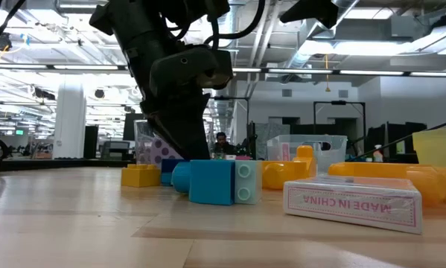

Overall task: Pick & Place Toys
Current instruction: Put the light green game piece into the bin

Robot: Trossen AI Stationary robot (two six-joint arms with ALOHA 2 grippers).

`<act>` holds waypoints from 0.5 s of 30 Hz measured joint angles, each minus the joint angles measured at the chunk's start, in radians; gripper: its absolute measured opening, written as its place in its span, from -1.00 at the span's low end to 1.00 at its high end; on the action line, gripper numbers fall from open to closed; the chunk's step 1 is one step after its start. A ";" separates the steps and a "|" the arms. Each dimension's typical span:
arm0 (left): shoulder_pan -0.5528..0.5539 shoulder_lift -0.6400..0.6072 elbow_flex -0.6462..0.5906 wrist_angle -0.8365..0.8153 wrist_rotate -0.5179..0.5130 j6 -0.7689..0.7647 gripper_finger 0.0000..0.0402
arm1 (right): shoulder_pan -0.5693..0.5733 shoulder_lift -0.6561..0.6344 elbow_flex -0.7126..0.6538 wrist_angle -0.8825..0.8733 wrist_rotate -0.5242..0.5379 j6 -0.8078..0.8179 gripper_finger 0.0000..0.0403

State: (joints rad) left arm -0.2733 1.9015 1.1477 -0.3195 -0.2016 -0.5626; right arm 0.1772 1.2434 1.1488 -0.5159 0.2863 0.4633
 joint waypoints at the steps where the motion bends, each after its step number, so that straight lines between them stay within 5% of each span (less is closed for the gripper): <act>1: 0.000 0.000 0.000 0.000 0.000 -0.001 -0.65 | 0.000 0.000 0.000 0.000 0.000 0.000 0.03; 15: 0.013 -0.001 -0.002 -0.009 0.028 -0.084 -0.99 | 0.000 0.000 0.000 0.000 0.000 0.000 0.03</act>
State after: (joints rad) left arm -0.2604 1.9003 1.1458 -0.3284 -0.1739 -0.6465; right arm 0.1772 1.2434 1.1488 -0.5163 0.2863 0.4633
